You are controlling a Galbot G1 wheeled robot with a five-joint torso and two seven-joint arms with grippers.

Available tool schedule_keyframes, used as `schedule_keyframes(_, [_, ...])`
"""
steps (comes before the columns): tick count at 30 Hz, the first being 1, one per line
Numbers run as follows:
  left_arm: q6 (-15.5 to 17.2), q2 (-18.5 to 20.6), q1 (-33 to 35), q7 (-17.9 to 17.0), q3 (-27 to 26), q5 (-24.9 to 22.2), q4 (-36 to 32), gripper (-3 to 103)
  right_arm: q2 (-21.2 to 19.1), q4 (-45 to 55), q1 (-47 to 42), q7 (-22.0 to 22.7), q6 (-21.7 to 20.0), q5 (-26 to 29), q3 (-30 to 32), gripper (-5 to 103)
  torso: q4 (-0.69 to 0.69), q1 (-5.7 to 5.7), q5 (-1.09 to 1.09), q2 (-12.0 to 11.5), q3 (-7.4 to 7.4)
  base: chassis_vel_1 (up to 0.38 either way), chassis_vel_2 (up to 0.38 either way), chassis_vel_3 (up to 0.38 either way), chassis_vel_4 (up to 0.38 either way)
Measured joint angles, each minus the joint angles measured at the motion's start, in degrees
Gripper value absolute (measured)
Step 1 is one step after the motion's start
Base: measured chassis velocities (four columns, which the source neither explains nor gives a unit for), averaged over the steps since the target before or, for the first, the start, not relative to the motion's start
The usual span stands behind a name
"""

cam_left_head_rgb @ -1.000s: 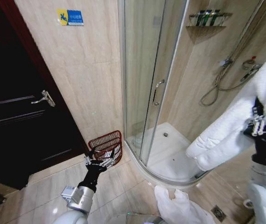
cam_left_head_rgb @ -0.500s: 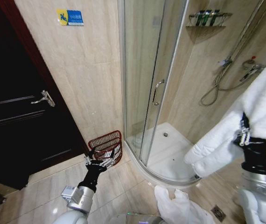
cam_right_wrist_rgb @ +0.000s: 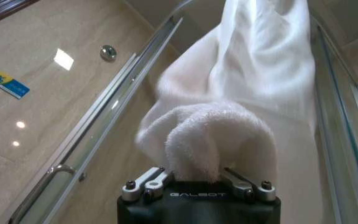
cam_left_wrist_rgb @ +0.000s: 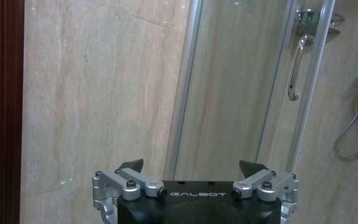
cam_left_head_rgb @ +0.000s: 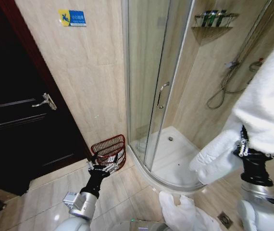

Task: Discard the used towel into the hamper.

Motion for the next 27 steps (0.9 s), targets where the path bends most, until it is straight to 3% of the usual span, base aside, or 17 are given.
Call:
schedule_keyframes(8, [0.0,0.0,0.0,0.0,0.0,0.0,0.0,100,0.2,2.9,-0.5,0.8,0.7,-0.7,0.9,12,0.00,0.00,0.01,0.0,0.00,0.000,0.000,0.000,0.000])
schedule_keyframes(11, [0.0,0.0,0.0,0.0,0.0,0.0,0.0,100,-0.6,5.0,0.5,2.1,0.7,-3.2,3.8,12,0.00,0.00,0.04,0.0,0.00,0.000,0.000,0.000,0.000])
schedule_keyframes(18, [0.0,0.0,0.0,0.0,0.0,0.0,0.0,100,-3.2,7.6,2.0,3.6,0.0,-3.4,7.7,12,0.00,0.00,0.03,0.0,0.00,0.000,0.000,0.000,0.000])
schedule_keyframes(22, [0.0,0.0,0.0,0.0,0.0,0.0,0.0,100,-5.5,9.4,3.2,4.1,-0.3,-2.3,11.8,11,0.01,0.00,-0.07,0.0,-0.01,0.000,0.000,0.000,0.000])
schedule_keyframes(24, [0.0,0.0,0.0,0.0,0.0,0.0,0.0,100,-6.9,10.3,3.5,4.1,-1.3,-0.3,14.7,11,0.00,0.00,0.03,0.0,0.00,0.000,0.000,0.000,0.000])
schedule_keyframes(27, [0.0,0.0,0.0,0.0,0.0,0.0,0.0,100,-8.1,11.5,3.4,4.1,-2.6,2.3,16.8,11,0.00,0.00,0.02,0.0,0.00,0.000,0.000,0.000,0.000])
